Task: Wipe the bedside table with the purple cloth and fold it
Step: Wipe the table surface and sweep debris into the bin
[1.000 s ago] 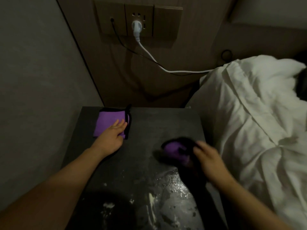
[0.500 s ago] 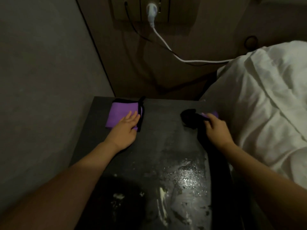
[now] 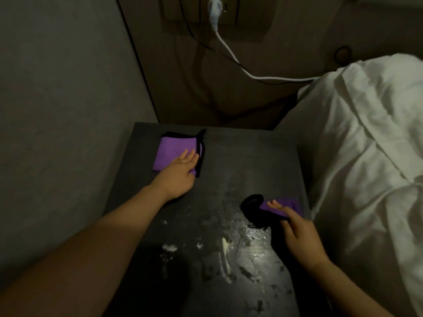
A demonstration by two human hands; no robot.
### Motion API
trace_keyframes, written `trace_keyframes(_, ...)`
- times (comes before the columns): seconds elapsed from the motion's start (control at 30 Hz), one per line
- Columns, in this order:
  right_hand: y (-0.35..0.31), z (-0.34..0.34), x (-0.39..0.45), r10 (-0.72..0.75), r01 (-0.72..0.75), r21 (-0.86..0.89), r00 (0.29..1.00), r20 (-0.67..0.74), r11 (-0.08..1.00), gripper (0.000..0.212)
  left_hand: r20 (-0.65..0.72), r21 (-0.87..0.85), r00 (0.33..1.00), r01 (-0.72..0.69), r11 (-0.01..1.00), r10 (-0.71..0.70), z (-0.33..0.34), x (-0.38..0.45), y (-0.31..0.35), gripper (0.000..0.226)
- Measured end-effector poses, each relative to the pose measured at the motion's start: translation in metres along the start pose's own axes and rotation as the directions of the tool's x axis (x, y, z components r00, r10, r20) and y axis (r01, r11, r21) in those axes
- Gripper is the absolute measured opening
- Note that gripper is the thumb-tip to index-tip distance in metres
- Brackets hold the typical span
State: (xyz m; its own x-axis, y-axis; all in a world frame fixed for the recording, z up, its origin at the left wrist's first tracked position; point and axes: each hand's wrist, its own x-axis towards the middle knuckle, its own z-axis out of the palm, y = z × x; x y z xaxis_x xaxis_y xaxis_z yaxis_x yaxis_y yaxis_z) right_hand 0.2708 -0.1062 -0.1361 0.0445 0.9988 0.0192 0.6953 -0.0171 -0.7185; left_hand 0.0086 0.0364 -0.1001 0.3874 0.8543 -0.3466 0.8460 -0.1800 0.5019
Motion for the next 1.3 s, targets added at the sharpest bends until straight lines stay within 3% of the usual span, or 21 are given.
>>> trace_keyframes(0.27, -0.007, -0.007, -0.034, 0.05, -0.059, 0.087, 0.994, 0.098, 0.994, 0.047, 0.012, 0.055, 1.0, -0.029, 0.998, 0.028, 0.0, -0.003, -0.007, 0.058)
trace_keyframes(0.5, -0.033, -0.035, 0.017, 0.203, -0.152, 0.35, 0.973, -0.112, 0.924, 0.035, -0.103, 0.104, 0.994, -0.029, 0.994, 0.04, 0.001, 0.005, -0.02, 0.061)
trace_keyframes(0.6, -0.047, -0.042, 0.052, 0.128, -0.035, 0.306, 0.949, -0.288, 0.951, 0.024, -0.126, 0.127, 0.992, -0.003, 0.992, 0.019, -0.003, 0.01, -0.029, 0.062)
trace_keyframes(0.67, -0.053, -0.04, 0.072, 0.032, 0.033, 0.19, 0.945, -0.327, 0.981, 0.016, -0.142, 0.138, 0.99, 0.016, 0.99, 0.003, -0.007, 0.015, -0.036, 0.061)
trace_keyframes(0.73, -0.049, -0.028, 0.09, -0.013, 0.036, 0.084, 0.964, -0.264, 0.996, 0.022, -0.151, 0.136, 0.988, 0.023, 0.99, -0.002, -0.01, 0.018, -0.042, 0.061)
trace_keyframes(0.87, -0.032, 0.011, 0.099, 0.043, -0.043, -0.007, 0.999, -0.017, 0.999, 0.038, -0.168, 0.096, 0.986, 0.01, 0.995, 0.006, -0.012, 0.02, -0.044, 0.058)
trace_keyframes(1.03, -0.049, 0.045, 0.074, 0.015, -0.016, 0.001, 0.999, 0.031, 1.0, 0.04, -0.246, 0.056, 0.968, -0.029, 0.998, 0.042, -0.014, 0.012, -0.048, 0.056)
trace_keyframes(1.13, -0.055, 0.053, 0.057, -0.015, 0.015, 0.006, 0.996, 0.087, 1.0, 0.043, -0.208, 0.097, 0.974, -0.076, 0.992, 0.095, -0.01, 0.0, -0.055, 0.055)
trace_keyframes(1.3, -0.058, 0.053, 0.037, -0.061, 0.061, 0.005, 0.991, 0.121, 0.998, 0.047, -0.273, 0.152, 0.955, -0.073, 0.986, 0.113, -0.006, -0.031, -0.073, 0.066)
